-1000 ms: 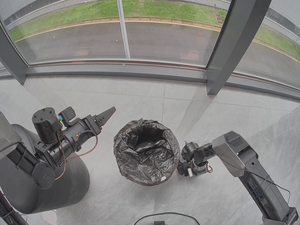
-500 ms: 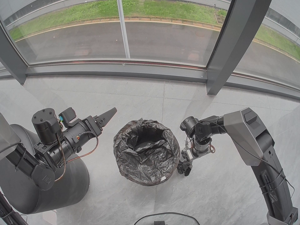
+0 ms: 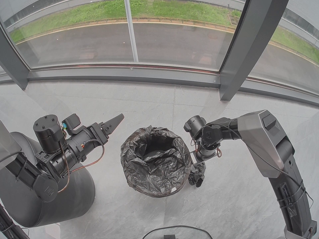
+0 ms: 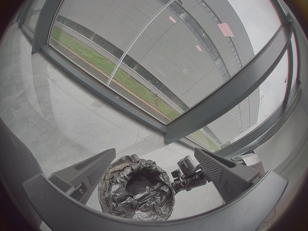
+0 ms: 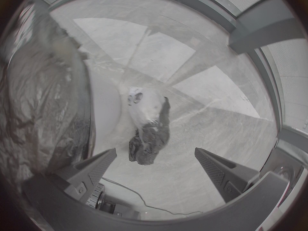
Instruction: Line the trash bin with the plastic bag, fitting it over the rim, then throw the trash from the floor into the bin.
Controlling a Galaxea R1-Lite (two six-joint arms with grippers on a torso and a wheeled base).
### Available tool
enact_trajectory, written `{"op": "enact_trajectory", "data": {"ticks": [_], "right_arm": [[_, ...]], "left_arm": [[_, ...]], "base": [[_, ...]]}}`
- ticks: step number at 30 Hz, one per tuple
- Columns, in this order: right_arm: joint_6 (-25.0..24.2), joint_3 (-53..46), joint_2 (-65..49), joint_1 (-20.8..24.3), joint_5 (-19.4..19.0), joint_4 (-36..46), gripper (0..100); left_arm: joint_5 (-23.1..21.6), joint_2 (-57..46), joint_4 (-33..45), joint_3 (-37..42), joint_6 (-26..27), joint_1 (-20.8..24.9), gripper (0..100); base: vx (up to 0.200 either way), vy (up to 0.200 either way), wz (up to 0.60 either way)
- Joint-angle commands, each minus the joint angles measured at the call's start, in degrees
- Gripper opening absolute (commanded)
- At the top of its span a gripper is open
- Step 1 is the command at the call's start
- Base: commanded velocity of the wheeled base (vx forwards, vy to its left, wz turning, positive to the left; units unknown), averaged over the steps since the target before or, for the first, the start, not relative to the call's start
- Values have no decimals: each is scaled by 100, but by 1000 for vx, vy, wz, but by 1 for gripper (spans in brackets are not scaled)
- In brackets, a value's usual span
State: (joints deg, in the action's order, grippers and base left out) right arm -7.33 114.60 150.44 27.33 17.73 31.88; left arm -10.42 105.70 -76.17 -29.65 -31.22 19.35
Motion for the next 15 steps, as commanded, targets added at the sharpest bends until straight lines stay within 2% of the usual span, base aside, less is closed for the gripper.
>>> {"op": "enact_trajectory", "data": {"ticks": [1, 4, 8, 12, 13, 15], "right_arm": [[47, -1, 169, 194, 3, -164, 100], [144, -1, 293, 255, 3, -270, 100], [662, -1, 512, 273, 3, -806, 100], [952, -1, 679, 273, 20, -1202, 100], [1198, -1, 811, 273, 47, -1377, 100], [1286, -1, 855, 273, 47, -1474, 100]], "left_arm": [[5, -6, -3, 3, 2, -1, 100], [5, -6, -3, 3, 2, -1, 100], [5, 29, -3, 3, 2, -1, 100], [5, 38, -3, 3, 2, -1, 100], [5, 47, -3, 3, 2, -1, 100], [5, 56, -3, 3, 2, -1, 100]], "base": [[0, 0, 0], [0, 0, 0], [0, 0, 0], [0, 0, 0], [0, 0, 0], [0, 0, 0]]}}
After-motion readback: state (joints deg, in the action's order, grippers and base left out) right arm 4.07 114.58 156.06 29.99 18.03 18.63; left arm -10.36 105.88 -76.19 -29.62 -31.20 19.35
